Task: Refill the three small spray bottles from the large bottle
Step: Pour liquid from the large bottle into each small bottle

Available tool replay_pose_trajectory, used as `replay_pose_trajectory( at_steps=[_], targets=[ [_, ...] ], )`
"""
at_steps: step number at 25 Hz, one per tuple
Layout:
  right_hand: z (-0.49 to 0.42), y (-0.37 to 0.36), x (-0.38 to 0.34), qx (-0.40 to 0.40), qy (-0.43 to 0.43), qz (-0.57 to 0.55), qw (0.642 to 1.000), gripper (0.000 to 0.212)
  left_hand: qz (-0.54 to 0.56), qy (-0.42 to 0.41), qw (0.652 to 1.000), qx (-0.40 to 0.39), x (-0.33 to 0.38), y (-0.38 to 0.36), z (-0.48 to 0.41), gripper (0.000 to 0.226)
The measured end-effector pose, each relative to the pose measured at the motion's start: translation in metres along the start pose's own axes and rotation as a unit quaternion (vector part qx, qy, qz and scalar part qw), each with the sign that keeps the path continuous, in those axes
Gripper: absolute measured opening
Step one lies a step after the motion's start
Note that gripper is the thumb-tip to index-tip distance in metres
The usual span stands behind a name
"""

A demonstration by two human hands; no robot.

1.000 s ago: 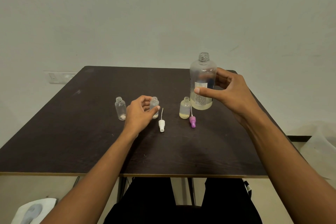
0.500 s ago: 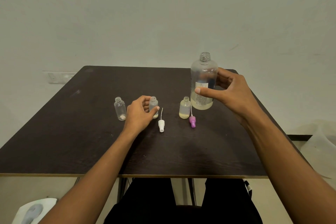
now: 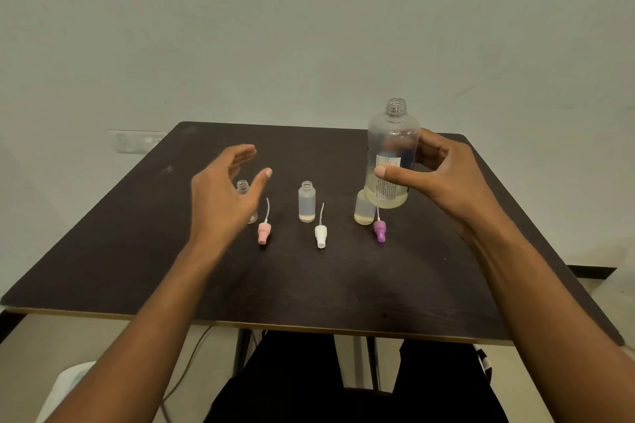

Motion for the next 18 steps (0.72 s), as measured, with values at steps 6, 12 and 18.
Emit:
replay_pose_trajectory(
  at_steps=[6, 12, 18],
  targets=[
    [-0.002, -0.020, -0.005, -0.016, 0.004, -0.016, 1.000, 0.061, -0.058, 0.112, 0.990, -0.068, -0.069, 0.003, -0.011, 0.060],
    [-0.001, -0.022, 0.000, -0.024, -0.009, -0.006, 1.000, 0.066, -0.036, 0.156, 0.982, -0.103, -0.104, -0.022, -0.010, 0.054],
    [0.002, -0.018, 0.008, -0.027, -0.023, 0.001, 0.999, 0.066, -0.027, 0.144, 0.986, -0.075, -0.098, -0.022, -0.009, 0.029]
  ],
)
Point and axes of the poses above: each hand's wrist, its own z-axis away from the middle knuckle, its own y-axis out of the back of the hand, x = y × z, the point moved 9 cm from there along -z, towards the middle knuckle, and after that the axes turned 11 degrees about y, right-handed, at the moved point
